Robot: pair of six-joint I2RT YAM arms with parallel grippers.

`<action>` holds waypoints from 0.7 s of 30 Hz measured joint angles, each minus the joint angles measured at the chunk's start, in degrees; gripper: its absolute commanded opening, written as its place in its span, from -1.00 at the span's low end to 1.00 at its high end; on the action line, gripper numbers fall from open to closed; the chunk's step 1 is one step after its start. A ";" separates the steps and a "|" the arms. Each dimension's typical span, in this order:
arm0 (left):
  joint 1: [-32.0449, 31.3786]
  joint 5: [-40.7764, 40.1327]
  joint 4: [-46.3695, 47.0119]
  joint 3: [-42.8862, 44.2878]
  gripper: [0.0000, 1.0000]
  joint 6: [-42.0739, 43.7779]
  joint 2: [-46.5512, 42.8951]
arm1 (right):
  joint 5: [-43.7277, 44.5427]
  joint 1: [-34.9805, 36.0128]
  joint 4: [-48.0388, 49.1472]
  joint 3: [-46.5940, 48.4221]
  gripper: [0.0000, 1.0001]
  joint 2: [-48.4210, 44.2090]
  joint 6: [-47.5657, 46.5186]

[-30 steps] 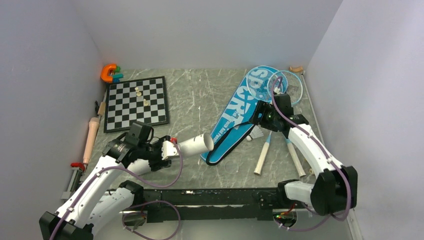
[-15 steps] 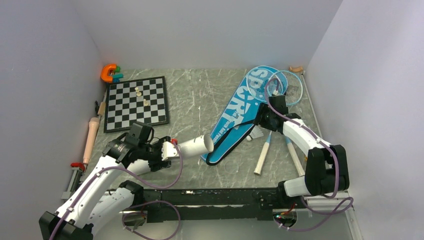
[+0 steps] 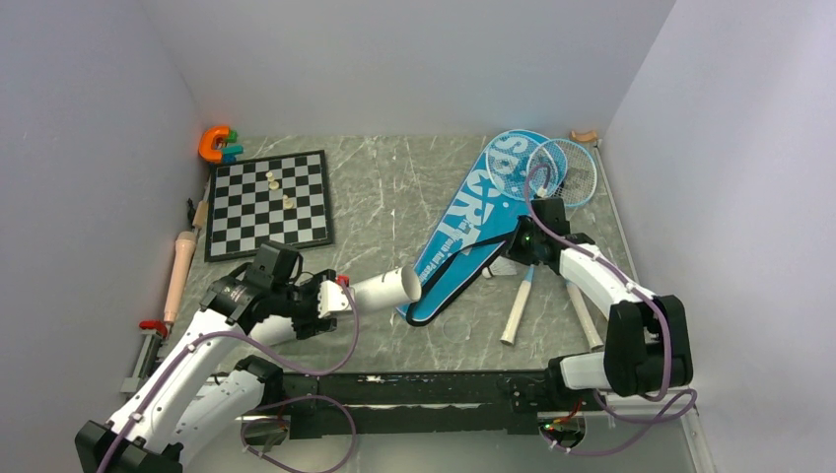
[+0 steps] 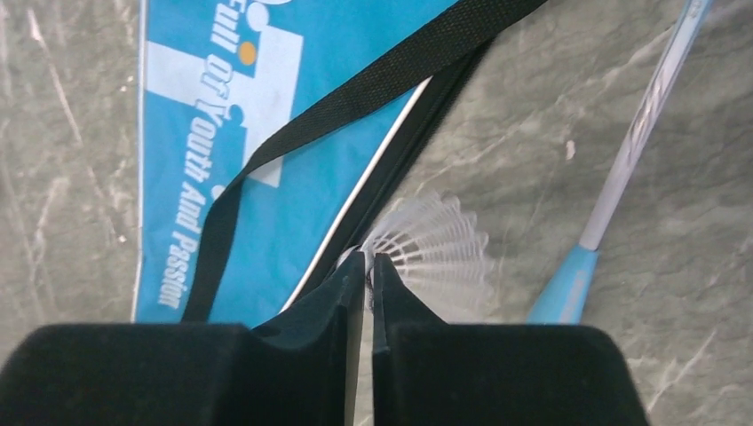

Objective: Pack up the badminton gear

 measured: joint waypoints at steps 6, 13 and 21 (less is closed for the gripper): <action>-0.07 0.00 -0.02 0.00 -0.78 0.00 -0.17 | -4.66 0.00 -0.07 -1.68 -1.00 -4.57 2.08; -0.13 0.02 0.00 0.00 -0.78 -0.02 -0.17 | -9.94 1.97 -4.17 -1.88 -1.00 -13.84 5.44; -0.39 0.04 0.07 0.00 -0.80 -0.20 0.52 | -8.52 19.87 -8.79 12.57 -1.00 -22.73 11.02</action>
